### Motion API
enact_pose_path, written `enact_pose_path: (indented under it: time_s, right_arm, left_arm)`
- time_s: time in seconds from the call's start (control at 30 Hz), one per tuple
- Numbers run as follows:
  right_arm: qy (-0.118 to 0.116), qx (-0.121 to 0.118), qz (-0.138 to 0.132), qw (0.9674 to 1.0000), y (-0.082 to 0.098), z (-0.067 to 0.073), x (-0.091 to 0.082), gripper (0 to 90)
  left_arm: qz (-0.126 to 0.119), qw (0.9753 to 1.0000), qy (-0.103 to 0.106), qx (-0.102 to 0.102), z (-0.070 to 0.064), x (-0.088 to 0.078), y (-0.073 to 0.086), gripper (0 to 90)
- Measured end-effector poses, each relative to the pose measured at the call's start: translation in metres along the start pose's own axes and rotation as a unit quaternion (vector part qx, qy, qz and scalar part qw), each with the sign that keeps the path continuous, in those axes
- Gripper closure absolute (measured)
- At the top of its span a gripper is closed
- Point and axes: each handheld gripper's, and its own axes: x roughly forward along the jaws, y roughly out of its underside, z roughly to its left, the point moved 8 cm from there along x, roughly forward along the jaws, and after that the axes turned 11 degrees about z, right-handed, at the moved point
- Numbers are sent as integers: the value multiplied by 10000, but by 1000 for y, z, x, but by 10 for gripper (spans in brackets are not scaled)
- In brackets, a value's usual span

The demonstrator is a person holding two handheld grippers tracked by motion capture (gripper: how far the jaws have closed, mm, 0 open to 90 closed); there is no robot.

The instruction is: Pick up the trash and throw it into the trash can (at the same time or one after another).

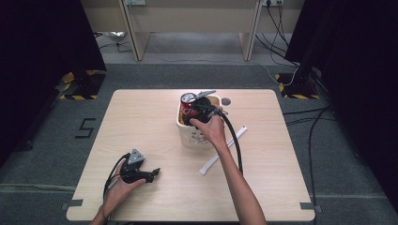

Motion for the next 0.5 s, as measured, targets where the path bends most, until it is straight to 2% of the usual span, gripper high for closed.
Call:
enact_pose_path:
  time_s: [0.13, 0.2, 0.3, 0.43, 0.5]
  right_arm:
    - [-39, -8, 31, 10000, 1, 0, 0, 326]
    - [-70, 9, 0, 10000, 1, 0, 0, 289]
    - [-82, 19, -95, 9999, -1, 1, -5, 244]
    - [-95, 32, -332, 9994, -4, 0, -19, 226]
    - [-100, 64, -362, 9993, -4, 0, -21, 225]
  left_arm:
    - [1, 10000, 1, 2, 0, 0, 0, 155]
    - [3, 10000, -4, 10, 0, 0, 0, 155]
    - [4, 10000, -3, 9, 0, 0, 0, 154]
    - [4, 10000, -3, 7, 0, 0, 0, 155]
    - [0, 10000, -2, 3, 0, 0, 0, 155]
